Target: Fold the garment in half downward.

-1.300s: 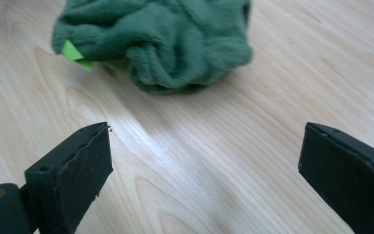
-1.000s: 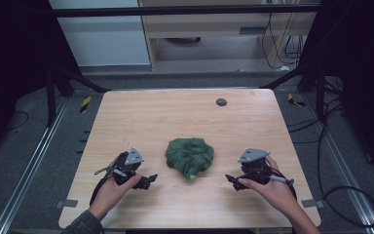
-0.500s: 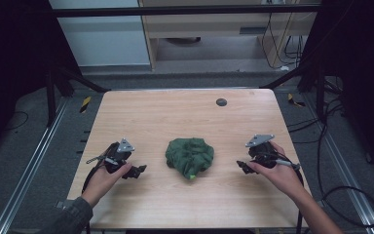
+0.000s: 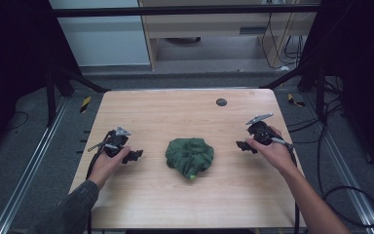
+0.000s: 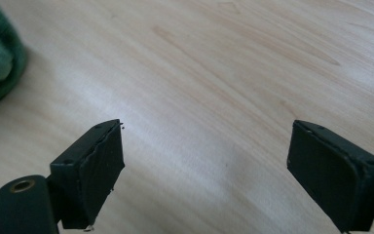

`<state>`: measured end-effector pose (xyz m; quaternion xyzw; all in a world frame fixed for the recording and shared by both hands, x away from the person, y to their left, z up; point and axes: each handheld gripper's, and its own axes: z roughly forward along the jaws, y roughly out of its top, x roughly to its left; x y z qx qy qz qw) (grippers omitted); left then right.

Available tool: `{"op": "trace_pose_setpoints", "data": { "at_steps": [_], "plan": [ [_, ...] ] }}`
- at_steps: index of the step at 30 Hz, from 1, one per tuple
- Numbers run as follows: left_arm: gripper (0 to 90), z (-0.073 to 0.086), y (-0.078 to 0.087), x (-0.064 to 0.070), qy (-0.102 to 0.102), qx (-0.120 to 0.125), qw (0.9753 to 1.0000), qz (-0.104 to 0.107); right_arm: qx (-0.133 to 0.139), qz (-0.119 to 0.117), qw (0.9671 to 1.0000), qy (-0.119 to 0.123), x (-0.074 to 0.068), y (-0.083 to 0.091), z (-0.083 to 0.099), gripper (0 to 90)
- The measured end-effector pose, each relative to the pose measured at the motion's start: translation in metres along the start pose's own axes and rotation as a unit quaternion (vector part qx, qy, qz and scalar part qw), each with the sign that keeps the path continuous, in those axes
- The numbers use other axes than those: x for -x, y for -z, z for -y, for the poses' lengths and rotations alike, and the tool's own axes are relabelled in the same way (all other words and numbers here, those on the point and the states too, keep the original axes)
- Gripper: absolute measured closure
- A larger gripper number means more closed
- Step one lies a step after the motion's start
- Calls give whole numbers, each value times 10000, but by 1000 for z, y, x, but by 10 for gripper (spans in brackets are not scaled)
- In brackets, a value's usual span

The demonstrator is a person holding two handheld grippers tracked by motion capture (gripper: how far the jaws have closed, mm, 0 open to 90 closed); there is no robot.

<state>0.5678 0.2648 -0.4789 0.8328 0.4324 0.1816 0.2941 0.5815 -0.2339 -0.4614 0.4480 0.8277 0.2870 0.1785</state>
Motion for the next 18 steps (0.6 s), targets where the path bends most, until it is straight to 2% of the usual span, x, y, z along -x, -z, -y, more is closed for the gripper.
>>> {"op": "trace_pose_setpoints", "data": {
  "at_steps": [4, 7, 15, 18],
  "plan": [
    [89, -7, -5, -7, 65, 79, 9999, -102, 41, -36, 9997, -241, 3, -10, -4, 112],
    [89, -10, -9, -11, 152, 134, 9997, -160, 100, 26, 9991, -400, 6, -16, -5, 113],
    [89, -13, -15, -13, 168, 182, 9995, -185, 263, 337, 9966, -707, 20, -28, -1, 114],
    [86, -12, -17, -14, 208, 171, 9995, -160, 315, 325, 9953, -858, 25, -29, 0, 112]
  ]
}}
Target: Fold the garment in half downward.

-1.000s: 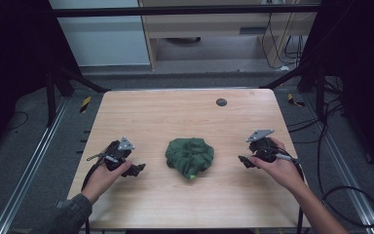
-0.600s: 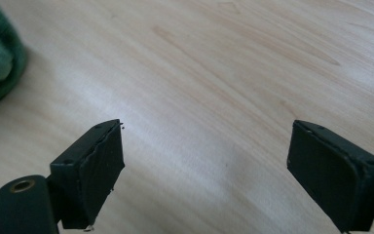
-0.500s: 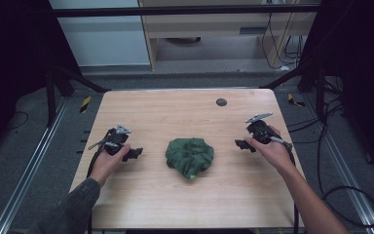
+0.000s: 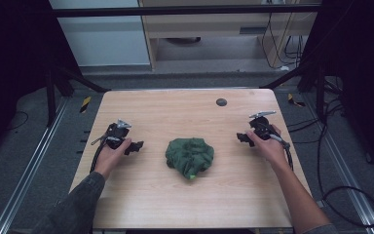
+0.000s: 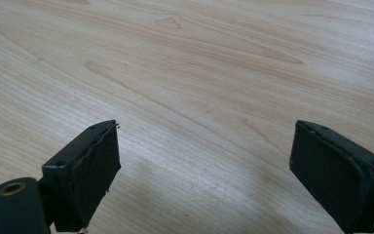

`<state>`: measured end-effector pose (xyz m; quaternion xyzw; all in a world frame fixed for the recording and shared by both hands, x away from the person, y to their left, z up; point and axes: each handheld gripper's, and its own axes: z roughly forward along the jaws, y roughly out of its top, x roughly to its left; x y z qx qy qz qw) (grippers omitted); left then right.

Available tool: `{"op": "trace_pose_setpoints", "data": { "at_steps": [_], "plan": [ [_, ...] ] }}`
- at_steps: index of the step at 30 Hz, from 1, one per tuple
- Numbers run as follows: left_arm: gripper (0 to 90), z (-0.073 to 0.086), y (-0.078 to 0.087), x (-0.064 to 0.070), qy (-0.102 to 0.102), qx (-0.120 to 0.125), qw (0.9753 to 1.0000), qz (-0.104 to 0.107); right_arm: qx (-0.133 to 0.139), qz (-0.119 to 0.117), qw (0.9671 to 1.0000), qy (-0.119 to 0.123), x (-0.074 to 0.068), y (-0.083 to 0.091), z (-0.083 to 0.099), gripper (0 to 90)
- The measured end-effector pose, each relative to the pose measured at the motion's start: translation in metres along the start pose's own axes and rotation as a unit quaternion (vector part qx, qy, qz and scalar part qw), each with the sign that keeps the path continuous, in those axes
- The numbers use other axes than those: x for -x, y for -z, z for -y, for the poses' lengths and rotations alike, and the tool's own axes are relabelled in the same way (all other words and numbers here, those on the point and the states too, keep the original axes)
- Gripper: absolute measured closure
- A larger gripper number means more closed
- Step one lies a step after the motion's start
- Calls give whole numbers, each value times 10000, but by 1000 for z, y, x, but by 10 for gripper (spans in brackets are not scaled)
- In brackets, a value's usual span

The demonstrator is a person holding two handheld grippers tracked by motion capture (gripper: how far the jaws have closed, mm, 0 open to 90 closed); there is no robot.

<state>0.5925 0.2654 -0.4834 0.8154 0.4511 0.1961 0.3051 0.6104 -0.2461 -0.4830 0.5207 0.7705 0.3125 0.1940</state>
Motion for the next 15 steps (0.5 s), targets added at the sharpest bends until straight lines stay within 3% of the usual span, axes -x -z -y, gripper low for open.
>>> {"op": "trace_pose_setpoints", "data": {
  "at_steps": [6, 12, 15],
  "plan": [
    [86, 1, -5, -2, 90, 1, 10000, 44, -26, -6, 9999, -165, 2, -4, 3, 110],
    [81, 6, -12, -2, 156, -74, 9998, 122, -91, -4, 9998, -176, -2, -10, 5, 118],
    [39, 12, -15, 3, 79, 88, 9999, 76, -106, -25, 9997, -223, -5, -12, 8, 129]
  ]
}}
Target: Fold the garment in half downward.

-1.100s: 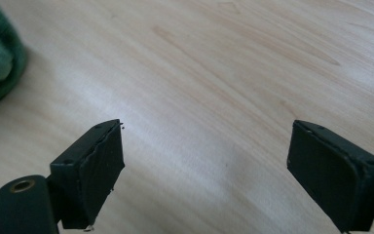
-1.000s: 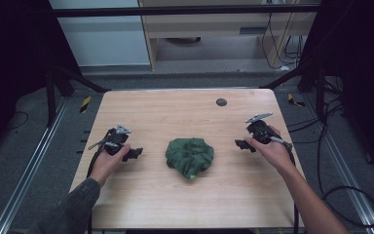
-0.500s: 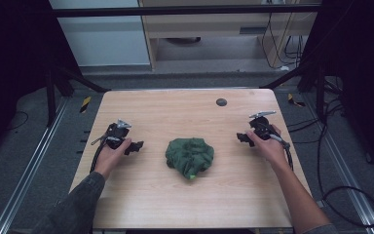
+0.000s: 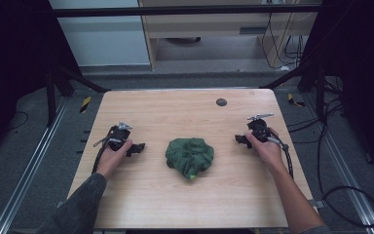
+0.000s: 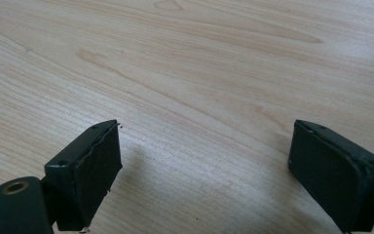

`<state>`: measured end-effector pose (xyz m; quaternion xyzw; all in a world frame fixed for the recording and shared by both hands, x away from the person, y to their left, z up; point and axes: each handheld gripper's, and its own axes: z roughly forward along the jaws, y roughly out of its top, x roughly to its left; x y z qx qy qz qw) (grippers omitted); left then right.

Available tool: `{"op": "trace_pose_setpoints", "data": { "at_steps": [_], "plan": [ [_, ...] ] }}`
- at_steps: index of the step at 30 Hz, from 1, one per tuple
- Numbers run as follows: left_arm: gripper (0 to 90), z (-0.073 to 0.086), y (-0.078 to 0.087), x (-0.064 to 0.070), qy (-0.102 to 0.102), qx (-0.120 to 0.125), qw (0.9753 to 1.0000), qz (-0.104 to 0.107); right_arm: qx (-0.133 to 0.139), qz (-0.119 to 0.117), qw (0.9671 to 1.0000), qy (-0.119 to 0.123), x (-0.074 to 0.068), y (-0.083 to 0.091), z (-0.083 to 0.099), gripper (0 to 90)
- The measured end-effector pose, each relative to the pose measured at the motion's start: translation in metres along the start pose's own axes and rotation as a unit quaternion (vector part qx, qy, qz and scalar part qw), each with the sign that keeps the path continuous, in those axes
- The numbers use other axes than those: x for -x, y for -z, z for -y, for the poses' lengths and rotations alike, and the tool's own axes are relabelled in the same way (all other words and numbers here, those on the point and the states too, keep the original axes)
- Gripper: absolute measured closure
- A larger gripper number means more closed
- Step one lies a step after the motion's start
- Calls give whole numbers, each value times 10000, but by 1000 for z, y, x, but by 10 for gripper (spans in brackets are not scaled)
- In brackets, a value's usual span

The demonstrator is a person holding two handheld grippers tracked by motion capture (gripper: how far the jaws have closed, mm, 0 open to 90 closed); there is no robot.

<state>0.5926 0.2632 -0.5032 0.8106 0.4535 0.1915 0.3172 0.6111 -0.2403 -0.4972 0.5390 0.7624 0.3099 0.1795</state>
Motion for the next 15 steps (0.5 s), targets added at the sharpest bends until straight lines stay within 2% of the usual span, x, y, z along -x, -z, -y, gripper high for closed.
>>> {"op": "trace_pose_setpoints", "data": {
  "at_steps": [2, 3, 6, 7, 9, 12, 15],
  "plan": [
    [20, 4, -1, 2, 6, 140, 9999, 3, 105, 14, 9999, -55, -2, 0, 4, 128],
    [15, 5, 0, 2, -3, 199, 9998, -6, 164, 65, 9998, 5, -3, -1, 6, 125],
    [12, 6, 0, 3, 29, 193, 9998, -26, 185, 148, 9997, 76, -6, -2, 8, 101],
    [10, 6, 0, 3, 56, 184, 9998, -53, 205, 262, 9994, 117, -10, -4, 9, 64],
    [5, 6, 0, 3, 74, 180, 9998, -69, 336, 338, 9988, 125, -14, -8, 12, 7],
    [0, 6, 0, 4, 148, 161, 9996, -160, 391, 565, 9975, -157, -21, -7, 15, 4],
    [0, 6, 0, 4, 168, 158, 9996, -174, 411, 729, 9960, -319, -25, -6, 17, 3]
  ]
}}
